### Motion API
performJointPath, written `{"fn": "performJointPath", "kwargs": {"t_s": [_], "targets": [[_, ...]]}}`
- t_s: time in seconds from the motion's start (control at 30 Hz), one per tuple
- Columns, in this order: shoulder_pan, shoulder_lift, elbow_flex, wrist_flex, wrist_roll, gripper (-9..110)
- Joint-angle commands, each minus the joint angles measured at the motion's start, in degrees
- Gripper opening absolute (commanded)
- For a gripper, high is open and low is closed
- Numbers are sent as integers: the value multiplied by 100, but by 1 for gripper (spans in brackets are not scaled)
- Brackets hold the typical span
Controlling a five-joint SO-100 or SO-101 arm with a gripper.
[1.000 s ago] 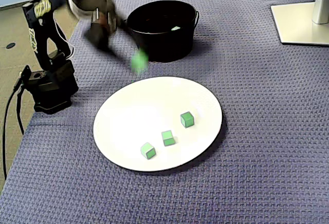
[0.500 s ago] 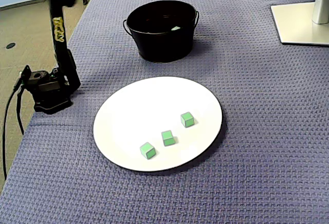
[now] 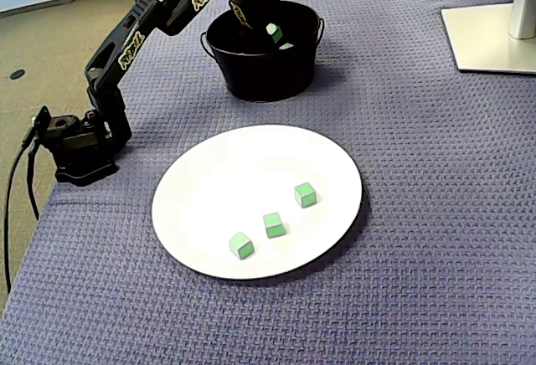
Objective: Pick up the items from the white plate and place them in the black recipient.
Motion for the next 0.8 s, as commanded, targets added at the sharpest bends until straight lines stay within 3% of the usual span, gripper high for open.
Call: {"fn": "performJointPath", "kwargs": {"t_s": [0.0, 0.13, 0.23, 0.33, 0.43, 0.57, 0.77], "targets": [[-88, 158, 18, 246, -105, 41], [237, 1354, 325, 536, -404, 45], [1055, 2892, 1072, 554, -431, 45], [2566, 4438, 2294, 211, -123, 46], [4649, 5370, 3621, -255, 1063, 42], [6609, 5212, 4878, -1028, 2101, 49], [7655, 2971, 4421, -1257, 2830, 49]]}}
